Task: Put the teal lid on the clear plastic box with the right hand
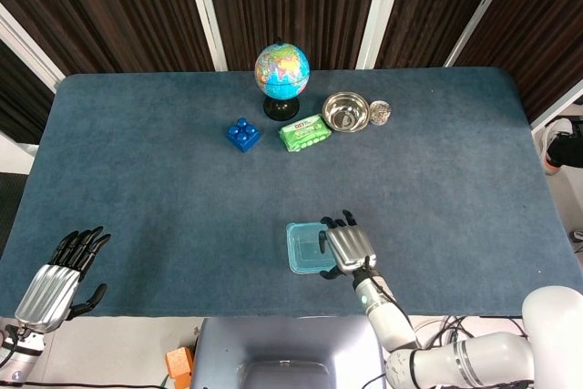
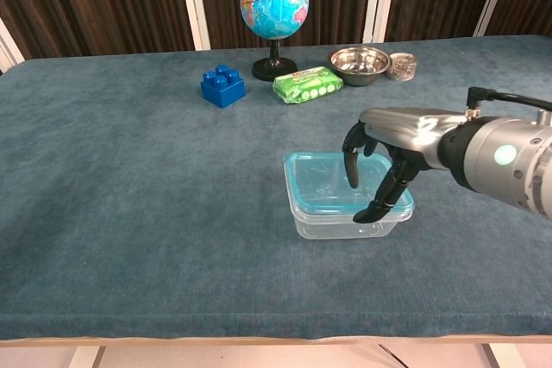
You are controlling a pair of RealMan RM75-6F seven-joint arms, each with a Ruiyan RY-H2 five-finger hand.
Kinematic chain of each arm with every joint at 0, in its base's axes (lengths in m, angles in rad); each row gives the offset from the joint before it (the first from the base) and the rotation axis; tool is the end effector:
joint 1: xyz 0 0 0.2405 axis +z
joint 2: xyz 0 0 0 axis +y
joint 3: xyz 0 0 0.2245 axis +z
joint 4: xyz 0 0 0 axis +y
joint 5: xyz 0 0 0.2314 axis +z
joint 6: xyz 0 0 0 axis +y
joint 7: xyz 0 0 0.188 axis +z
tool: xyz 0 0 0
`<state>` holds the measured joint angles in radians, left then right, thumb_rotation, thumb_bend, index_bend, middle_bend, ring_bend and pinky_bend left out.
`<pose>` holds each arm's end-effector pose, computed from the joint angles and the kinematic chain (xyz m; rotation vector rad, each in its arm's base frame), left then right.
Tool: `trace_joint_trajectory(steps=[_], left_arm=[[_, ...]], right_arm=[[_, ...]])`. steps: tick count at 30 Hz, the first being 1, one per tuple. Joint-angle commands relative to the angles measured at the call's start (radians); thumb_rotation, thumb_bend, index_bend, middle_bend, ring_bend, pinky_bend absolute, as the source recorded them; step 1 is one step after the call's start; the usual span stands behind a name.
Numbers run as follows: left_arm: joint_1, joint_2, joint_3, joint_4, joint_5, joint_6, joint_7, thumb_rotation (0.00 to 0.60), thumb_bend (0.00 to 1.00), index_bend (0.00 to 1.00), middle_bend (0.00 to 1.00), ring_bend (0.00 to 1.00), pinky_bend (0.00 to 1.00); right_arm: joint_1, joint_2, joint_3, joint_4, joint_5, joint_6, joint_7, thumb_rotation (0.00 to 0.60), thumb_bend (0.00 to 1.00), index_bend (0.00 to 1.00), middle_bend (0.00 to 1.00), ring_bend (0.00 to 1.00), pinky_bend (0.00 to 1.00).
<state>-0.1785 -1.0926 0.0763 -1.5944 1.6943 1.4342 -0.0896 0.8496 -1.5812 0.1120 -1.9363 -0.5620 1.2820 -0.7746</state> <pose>-0.2637 0.2150 0.0910 -1.6895 -0.9336 -0.9706 -0.0743 -0.2833 -0.0701 1.8288 -1.1708 0.6720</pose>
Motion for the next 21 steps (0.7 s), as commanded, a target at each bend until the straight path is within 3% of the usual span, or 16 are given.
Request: trace_joint_trajectory(steps=[1,4,21], left_arm=[[0.0,0.0,0.0,0.0,0.0,-0.001,0.001,0.6,0.38,0.0,0.0,0.0,0.0],[0.0,0.0,0.0,0.0,0.0,-0.001,0.0,0.6,0.38,0.0,0.0,0.0,0.0],[0.001,0.002,-0.001,0.0,-0.001,0.002,-0.004,0.6,0.38,0.0,0.0,0.0,0.0]], right_arm=[[-0.007,0.011,-0.006,-0.008,-0.015,-0.002,0.002,0.6,0.07,0.38,0.34,0.13,0.0],[-0.011,0.02,-0.009,-0.013,-0.021,-0.007,0.0,0.6,0.07,0.33,0.32,0.12,0.0],[-0.01,0.027,-0.018,-0.013,-0.006,-0.022,-0.043,0.6,0.07,0.3,0.29,0.08,0.0]])
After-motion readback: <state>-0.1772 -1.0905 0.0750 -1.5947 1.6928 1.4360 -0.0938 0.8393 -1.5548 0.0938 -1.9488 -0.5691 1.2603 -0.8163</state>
